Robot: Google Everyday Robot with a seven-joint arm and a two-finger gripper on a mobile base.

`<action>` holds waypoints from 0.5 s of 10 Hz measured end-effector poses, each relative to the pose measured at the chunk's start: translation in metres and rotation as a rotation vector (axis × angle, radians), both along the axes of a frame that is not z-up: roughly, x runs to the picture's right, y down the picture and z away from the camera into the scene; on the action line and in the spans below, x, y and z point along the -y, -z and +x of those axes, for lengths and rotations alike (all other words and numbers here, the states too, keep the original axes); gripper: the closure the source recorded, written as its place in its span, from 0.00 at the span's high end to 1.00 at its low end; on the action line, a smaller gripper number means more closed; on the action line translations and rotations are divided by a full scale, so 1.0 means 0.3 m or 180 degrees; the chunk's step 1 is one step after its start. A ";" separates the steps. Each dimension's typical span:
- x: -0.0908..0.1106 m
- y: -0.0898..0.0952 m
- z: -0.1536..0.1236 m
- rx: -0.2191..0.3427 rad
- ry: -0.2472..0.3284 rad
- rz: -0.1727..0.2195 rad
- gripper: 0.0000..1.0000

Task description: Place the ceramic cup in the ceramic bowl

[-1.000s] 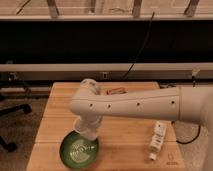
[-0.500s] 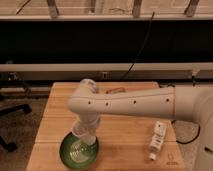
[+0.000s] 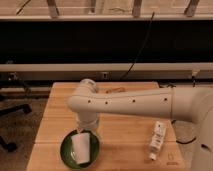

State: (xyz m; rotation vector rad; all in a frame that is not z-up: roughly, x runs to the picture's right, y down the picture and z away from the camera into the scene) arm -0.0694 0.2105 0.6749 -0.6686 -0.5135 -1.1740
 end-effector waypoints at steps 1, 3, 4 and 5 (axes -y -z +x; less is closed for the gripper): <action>0.011 0.006 0.006 0.0016 -0.0053 0.0032 0.80; 0.042 0.022 0.028 0.0045 -0.0181 0.0126 0.80; 0.059 0.031 0.046 0.0066 -0.0245 0.0166 0.80; 0.060 0.035 0.041 0.0090 -0.0200 0.0139 0.80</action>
